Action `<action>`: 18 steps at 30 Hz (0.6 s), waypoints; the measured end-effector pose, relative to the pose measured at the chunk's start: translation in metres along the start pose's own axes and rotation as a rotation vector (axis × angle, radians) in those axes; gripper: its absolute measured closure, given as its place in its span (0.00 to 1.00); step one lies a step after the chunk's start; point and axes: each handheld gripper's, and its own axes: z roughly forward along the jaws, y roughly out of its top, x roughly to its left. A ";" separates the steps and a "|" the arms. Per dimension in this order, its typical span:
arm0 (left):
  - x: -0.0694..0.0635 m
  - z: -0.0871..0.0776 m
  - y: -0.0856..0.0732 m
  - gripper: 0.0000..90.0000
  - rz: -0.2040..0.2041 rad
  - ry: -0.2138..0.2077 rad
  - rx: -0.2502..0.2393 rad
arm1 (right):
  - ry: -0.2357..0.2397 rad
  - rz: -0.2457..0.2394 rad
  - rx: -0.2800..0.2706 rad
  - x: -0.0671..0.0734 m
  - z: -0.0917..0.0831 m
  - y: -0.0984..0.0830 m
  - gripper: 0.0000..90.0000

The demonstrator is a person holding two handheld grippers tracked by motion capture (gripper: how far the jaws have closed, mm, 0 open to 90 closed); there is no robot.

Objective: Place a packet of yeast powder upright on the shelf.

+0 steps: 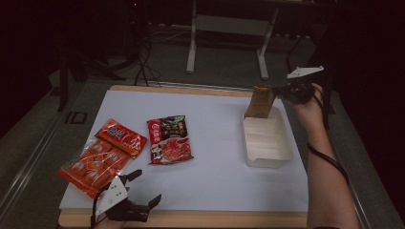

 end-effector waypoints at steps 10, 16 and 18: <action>0.000 0.000 0.000 0.02 0.000 -0.003 -0.003 | 0.038 0.011 0.031 0.006 0.014 -0.014 1.00; 0.000 0.000 0.001 0.02 0.004 -0.007 -0.003 | 0.037 0.053 0.051 0.005 0.008 -0.014 0.91; 0.000 0.001 0.001 0.02 0.006 -0.007 -0.003 | 0.023 0.060 0.038 0.005 0.004 -0.012 0.83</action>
